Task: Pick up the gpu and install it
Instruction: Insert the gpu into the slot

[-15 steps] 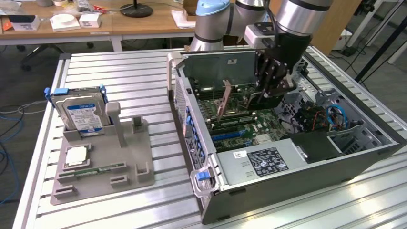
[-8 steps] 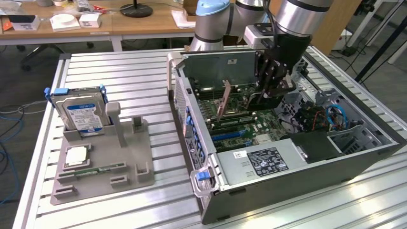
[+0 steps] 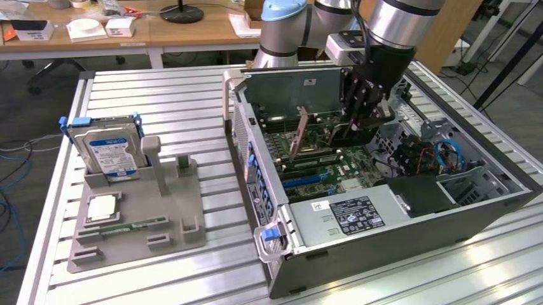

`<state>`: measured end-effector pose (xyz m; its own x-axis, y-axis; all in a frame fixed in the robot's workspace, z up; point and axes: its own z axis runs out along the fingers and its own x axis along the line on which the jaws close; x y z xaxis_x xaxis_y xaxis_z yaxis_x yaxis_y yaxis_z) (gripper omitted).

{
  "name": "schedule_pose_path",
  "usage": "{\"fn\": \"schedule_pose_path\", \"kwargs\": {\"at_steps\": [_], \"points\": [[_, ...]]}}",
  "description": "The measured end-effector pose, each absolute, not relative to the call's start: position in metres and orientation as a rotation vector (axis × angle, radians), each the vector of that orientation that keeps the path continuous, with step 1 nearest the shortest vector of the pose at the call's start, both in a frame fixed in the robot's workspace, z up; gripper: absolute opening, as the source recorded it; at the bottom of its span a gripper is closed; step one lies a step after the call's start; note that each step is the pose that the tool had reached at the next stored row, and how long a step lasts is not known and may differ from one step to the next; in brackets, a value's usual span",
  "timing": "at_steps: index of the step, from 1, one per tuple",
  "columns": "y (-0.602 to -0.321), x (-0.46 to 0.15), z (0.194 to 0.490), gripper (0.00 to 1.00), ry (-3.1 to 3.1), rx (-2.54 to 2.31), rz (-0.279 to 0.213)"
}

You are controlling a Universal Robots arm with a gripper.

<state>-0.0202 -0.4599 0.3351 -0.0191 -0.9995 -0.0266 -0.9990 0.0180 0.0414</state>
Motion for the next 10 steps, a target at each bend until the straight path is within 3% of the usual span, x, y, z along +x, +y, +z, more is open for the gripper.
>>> {"fn": "schedule_pose_path", "kwargs": {"at_steps": [10], "points": [[-0.4606, -0.0286, 0.3305, 0.26, -2.236, 2.195, -0.069]]}}
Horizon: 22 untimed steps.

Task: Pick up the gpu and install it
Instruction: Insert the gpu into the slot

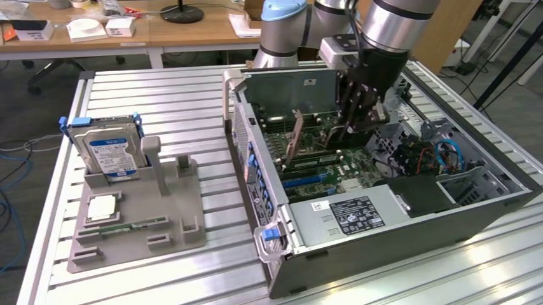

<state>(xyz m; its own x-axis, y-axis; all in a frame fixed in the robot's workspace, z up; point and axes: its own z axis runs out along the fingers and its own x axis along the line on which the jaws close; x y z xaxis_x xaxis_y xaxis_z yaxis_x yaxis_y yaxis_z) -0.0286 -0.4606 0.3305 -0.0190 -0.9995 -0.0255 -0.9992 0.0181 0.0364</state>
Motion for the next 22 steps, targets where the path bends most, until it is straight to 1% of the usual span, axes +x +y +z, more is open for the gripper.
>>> {"fn": "schedule_pose_path", "kwargs": {"at_steps": [6, 15, 22], "points": [[-0.461, -0.032, 0.327, 0.26, -2.233, 2.201, -0.059], [-0.461, -0.032, 0.325, 0.26, -2.233, 2.201, -0.059], [-0.461, -0.034, 0.314, 0.26, -2.233, 2.201, -0.059]]}}
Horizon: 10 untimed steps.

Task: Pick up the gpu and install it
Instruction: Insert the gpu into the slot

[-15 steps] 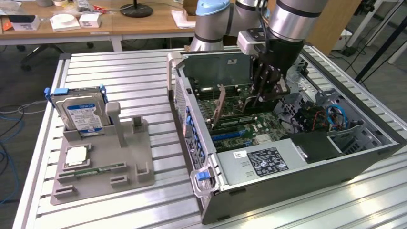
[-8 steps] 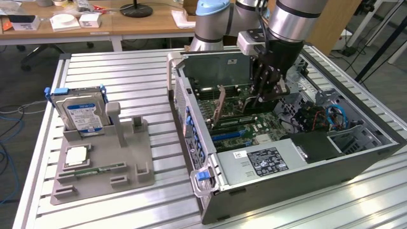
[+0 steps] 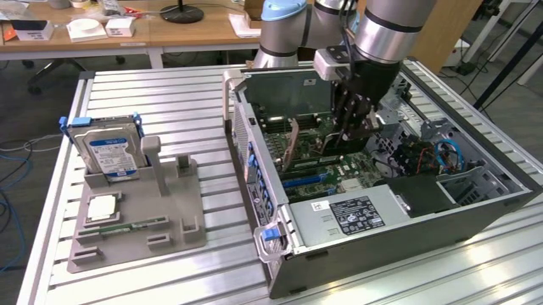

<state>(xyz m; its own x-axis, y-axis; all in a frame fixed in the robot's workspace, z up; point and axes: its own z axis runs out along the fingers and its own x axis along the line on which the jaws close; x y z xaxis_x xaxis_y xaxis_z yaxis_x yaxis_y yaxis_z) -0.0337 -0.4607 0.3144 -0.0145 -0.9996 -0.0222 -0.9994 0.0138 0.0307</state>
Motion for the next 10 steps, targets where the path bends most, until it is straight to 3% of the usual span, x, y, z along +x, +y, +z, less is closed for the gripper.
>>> {"fn": "schedule_pose_path", "kwargs": {"at_steps": [10], "points": [[-0.461, -0.041, 0.3, 0.26, -2.232, 2.201, -0.059]]}}
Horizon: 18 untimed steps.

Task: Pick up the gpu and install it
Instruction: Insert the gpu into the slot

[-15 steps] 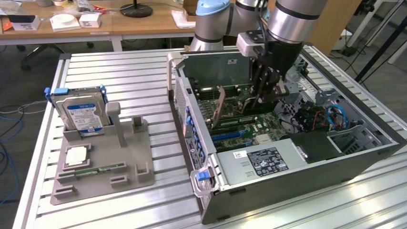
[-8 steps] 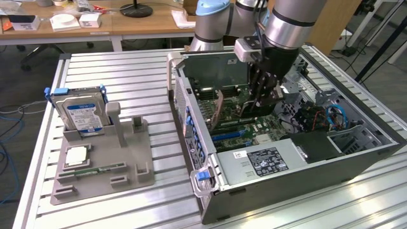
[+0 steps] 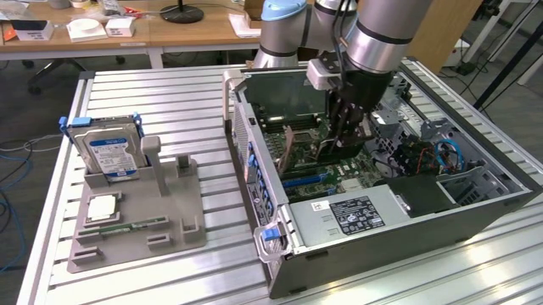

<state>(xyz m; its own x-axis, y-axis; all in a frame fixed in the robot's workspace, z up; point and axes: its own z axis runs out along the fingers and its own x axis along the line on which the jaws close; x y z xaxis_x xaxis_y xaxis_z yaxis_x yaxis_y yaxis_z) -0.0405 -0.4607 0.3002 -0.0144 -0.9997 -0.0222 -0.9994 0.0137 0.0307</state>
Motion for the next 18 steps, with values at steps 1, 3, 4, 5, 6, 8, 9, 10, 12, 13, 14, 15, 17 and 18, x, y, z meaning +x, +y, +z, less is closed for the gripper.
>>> {"fn": "schedule_pose_path", "kwargs": {"at_steps": [1, 3, 4, 5, 6, 8, 9, 10, 12, 13, 14, 15, 17, 18], "points": [[-0.461, -0.041, 0.299, 0.26, -2.232, 2.201, -0.059], [-0.461, -0.043, 0.298, 0.26, -2.232, 2.201, -0.059], [-0.461, -0.044, 0.297, 0.26, -2.232, 2.201, -0.059], [-0.461, -0.045, 0.296, 0.26, -2.232, 2.201, -0.059], [-0.461, -0.046, 0.295, 0.26, -2.232, 2.201, -0.059], [-0.461, -0.048, 0.292, 0.26, -2.233, 2.201, -0.059], [-0.461, -0.05, 0.291, 0.26, -2.232, 2.201, -0.059], [-0.461, -0.052, 0.29, 0.26, -2.232, 2.202, -0.059], [-0.461, -0.054, 0.287, 0.26, -2.232, 2.202, -0.059], [-0.461, -0.056, 0.286, 0.26, -2.232, 2.201, -0.059], [-0.461, -0.057, 0.285, 0.26, -2.232, 2.201, -0.059], [-0.461, -0.057, 0.283, 0.26, -2.233, 2.201, -0.059], [-0.461, -0.06, 0.281, 0.26, -2.232, 2.201, -0.059], [-0.461, -0.06, 0.28, 0.26, -2.232, 2.201, -0.059]]}}
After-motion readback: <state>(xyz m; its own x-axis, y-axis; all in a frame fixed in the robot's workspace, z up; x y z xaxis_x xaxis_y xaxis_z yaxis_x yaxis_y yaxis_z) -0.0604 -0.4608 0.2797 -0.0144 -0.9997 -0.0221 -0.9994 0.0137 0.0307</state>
